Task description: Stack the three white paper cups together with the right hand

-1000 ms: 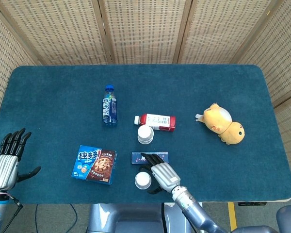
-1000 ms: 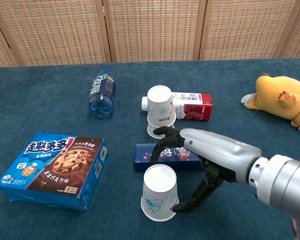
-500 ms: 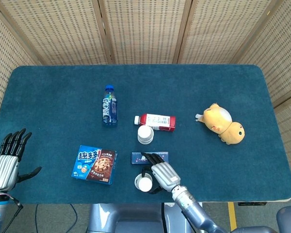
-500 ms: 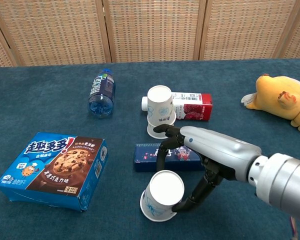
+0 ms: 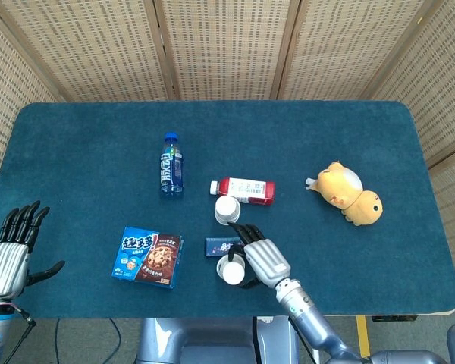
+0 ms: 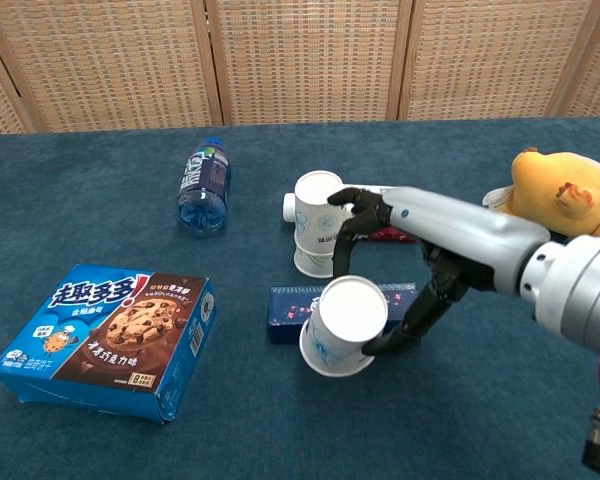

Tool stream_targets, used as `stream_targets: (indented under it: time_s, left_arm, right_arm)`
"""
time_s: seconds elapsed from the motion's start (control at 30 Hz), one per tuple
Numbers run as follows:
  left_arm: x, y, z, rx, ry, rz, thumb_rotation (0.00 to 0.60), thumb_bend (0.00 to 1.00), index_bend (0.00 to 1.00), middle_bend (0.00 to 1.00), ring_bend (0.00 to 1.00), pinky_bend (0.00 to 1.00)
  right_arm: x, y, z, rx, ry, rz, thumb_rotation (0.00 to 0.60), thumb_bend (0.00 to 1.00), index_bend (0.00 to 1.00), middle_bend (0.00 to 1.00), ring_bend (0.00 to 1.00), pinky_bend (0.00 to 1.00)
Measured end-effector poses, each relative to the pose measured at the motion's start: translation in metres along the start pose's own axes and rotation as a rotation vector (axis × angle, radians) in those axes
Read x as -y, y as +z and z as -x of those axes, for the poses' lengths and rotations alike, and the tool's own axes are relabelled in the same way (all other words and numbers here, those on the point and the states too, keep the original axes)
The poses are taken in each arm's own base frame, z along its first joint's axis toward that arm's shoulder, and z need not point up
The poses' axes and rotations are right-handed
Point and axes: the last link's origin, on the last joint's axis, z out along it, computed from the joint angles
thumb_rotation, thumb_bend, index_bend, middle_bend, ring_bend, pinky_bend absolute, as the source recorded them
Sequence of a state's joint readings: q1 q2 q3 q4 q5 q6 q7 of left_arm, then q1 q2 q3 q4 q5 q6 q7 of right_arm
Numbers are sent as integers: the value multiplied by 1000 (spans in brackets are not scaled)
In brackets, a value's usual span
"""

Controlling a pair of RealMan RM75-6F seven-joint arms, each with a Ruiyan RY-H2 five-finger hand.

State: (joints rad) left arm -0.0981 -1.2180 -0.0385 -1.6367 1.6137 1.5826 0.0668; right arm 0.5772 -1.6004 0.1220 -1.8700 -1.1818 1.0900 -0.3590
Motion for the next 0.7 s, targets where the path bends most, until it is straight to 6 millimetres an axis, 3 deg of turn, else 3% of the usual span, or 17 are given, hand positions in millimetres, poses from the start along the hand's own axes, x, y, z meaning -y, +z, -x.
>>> stream_targets:
  time_s: [0.37,0.7]
  left_arm:
    - [-2,-1,1,2,4,6,600,108,19,0,0,0]
    - [-3,-1,2,4,7,10,600,108,19,0,0,0]
  right_arm:
    - [19,4,-52,-123,-44,-37,600,222,549,80,0,0]
    - [28,30,-61,-171,-45,-44,600,222,551,80,0,0]
